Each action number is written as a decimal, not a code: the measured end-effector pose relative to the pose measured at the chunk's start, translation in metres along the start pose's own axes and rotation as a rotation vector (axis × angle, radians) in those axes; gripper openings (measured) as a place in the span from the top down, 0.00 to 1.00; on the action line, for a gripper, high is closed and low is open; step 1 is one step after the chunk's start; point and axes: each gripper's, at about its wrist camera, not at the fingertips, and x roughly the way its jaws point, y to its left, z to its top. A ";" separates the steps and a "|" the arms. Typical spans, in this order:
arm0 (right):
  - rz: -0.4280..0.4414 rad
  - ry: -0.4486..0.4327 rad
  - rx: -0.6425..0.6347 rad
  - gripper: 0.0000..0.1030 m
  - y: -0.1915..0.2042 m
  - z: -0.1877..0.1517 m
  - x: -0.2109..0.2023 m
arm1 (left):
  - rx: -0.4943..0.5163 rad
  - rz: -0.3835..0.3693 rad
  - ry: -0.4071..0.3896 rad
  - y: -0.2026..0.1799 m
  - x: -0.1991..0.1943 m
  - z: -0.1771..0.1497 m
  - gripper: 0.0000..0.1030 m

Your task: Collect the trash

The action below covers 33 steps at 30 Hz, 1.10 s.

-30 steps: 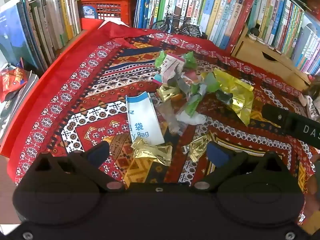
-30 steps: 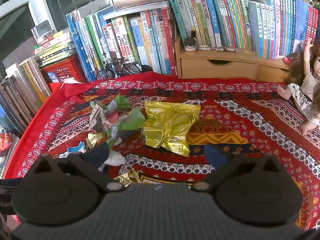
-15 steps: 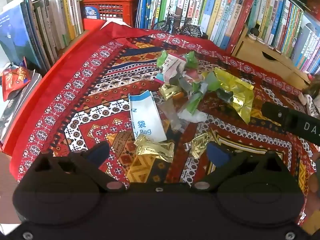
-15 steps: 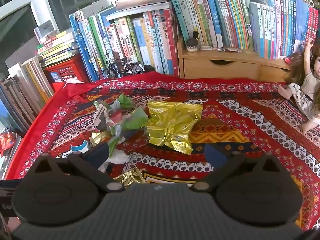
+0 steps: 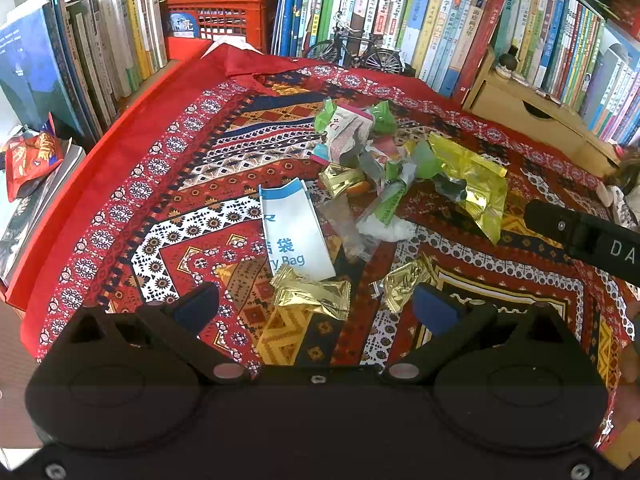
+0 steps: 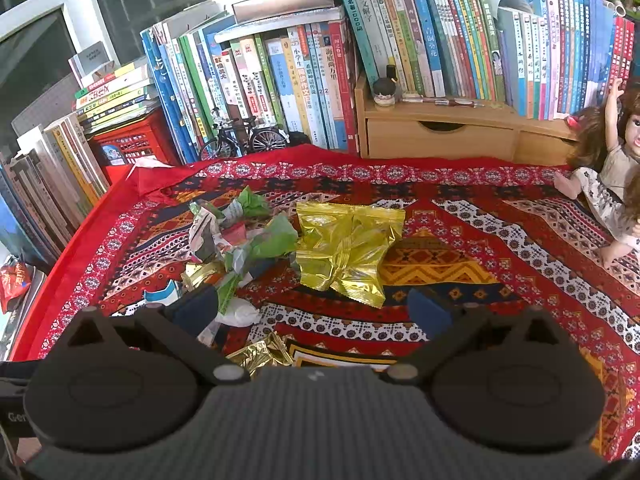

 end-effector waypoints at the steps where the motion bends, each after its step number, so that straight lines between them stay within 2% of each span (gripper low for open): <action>1: 0.000 0.000 0.001 0.00 0.000 -0.001 -0.001 | 0.000 0.000 0.000 0.000 0.000 0.000 0.00; 33: 0.002 0.012 0.006 0.00 0.004 -0.002 0.002 | 0.000 0.007 0.010 0.006 0.000 -0.001 0.00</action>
